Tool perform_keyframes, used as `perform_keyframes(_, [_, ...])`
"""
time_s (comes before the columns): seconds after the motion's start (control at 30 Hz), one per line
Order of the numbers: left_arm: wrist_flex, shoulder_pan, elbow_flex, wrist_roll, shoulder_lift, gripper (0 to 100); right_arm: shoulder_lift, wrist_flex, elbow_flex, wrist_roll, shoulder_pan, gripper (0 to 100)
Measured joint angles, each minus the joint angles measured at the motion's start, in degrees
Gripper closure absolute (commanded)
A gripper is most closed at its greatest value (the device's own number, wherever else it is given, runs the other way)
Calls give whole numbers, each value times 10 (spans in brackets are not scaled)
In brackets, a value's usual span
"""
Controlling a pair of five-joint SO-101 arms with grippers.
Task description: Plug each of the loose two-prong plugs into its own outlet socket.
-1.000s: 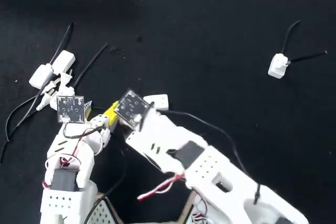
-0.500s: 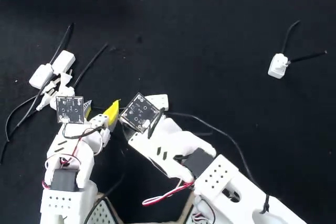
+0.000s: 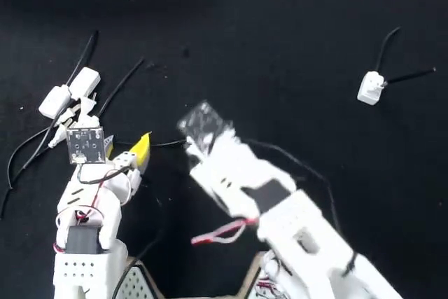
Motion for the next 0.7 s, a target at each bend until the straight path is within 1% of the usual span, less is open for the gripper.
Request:
perform_keyframes(0.13, [0,-4,0,0,0,747,121,98,-124,1,42,988])
perform_keyframes(0.27, [0,-4,0,-1,0,747,252,249,-289,-2,72,988])
perform_keyframes(0.37, [0,-4,2,-1,0,747,355,348,-414,-44,79,988])
perform_keyframes(0.5, [0,3,2,-1,0,747,490,436,-554,-98,81,988])
perform_keyframes(0.7, [0,6,2,-1,0,747,642,559,-752,-120,89,988])
